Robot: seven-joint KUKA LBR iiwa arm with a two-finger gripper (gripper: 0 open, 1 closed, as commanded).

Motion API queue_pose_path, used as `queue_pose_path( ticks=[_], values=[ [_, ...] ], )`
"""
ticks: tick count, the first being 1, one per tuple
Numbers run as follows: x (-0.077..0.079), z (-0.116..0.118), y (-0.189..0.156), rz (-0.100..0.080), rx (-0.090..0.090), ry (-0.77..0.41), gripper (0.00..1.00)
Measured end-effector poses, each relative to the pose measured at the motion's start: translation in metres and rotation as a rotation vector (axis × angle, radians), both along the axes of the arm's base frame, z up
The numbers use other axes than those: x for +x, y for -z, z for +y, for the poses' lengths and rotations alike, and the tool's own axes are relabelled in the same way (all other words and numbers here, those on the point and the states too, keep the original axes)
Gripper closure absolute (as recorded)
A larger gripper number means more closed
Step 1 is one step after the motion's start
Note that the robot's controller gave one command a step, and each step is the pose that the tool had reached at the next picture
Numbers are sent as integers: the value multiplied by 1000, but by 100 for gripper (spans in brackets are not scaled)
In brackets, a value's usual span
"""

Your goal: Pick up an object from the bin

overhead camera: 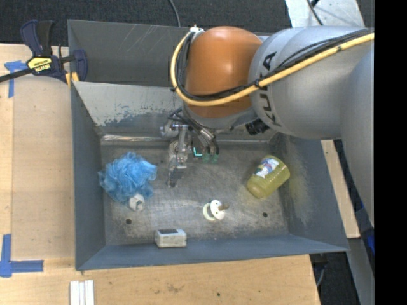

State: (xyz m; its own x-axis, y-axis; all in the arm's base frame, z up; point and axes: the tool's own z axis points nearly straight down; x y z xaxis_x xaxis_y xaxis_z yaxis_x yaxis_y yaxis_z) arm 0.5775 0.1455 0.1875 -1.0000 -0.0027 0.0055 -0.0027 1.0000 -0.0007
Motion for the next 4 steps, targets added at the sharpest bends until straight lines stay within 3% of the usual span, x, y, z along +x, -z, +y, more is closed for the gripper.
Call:
queue_pose_path(
  ticks=[1, 2, 3, 4],
  values=[
    [2, 0, -4, -8, 2, 2, 0],
    [7, 13, 45, -15, 3, -5, 0],
    [12, 27, 97, -9, 1, -113, 0],
    [15, 46, 115, -8, -1, -43, 0]
  ],
)
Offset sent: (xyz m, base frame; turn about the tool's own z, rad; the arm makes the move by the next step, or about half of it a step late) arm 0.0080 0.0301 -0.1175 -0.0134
